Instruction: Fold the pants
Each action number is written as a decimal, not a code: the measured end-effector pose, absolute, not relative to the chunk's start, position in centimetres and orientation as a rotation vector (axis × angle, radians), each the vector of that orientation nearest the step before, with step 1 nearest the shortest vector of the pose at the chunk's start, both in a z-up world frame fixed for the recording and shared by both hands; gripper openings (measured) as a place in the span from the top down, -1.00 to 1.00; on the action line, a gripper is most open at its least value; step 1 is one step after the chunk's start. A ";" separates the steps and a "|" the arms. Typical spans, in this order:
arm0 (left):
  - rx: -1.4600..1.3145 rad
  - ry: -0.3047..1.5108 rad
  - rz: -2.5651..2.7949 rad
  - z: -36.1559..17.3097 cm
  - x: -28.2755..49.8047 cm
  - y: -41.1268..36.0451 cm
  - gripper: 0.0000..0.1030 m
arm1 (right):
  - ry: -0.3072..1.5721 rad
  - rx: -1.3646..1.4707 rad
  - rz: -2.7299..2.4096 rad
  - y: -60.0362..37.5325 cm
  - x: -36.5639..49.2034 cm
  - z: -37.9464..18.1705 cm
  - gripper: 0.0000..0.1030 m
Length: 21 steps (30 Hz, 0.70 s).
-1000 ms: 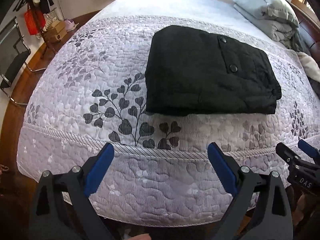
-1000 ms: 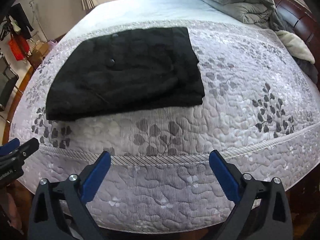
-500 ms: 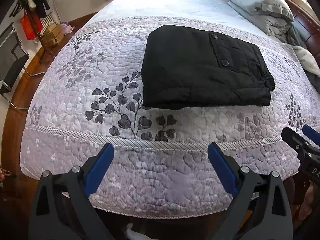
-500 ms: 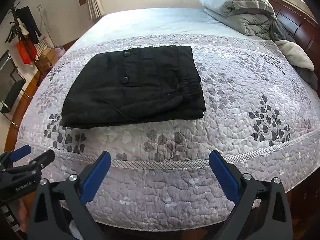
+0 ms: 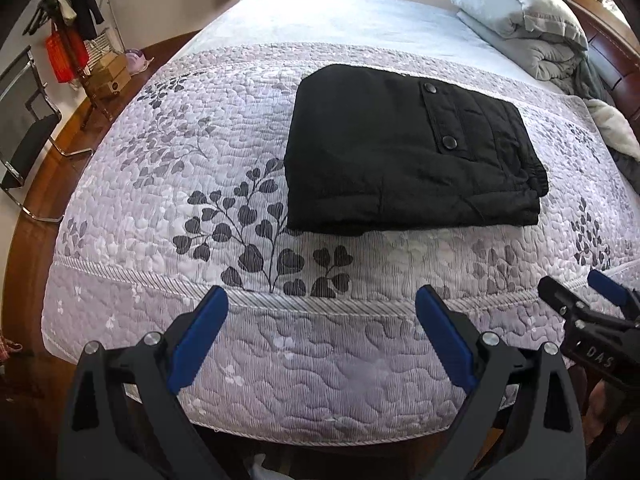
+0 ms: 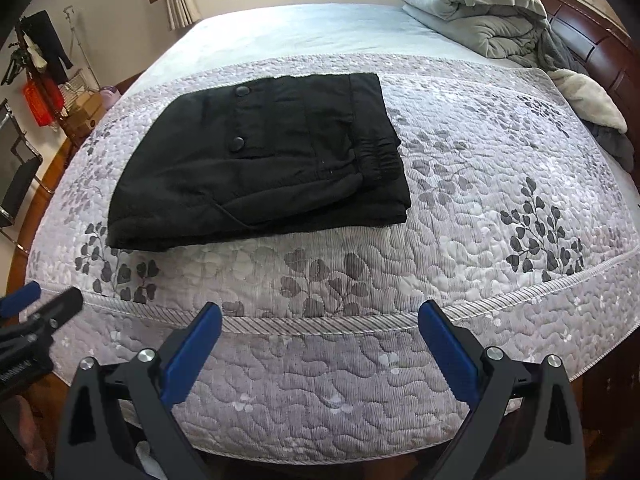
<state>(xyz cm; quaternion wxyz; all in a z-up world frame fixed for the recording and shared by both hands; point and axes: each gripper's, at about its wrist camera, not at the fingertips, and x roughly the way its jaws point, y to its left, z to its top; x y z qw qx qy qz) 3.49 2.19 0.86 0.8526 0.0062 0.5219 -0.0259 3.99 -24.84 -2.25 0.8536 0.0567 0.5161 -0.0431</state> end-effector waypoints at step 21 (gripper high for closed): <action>0.024 1.085 -0.058 1.0 4.2 1.9 -0.84 | 1.091 0.113 -0.099 -25.1 4.5 -3.0 -0.92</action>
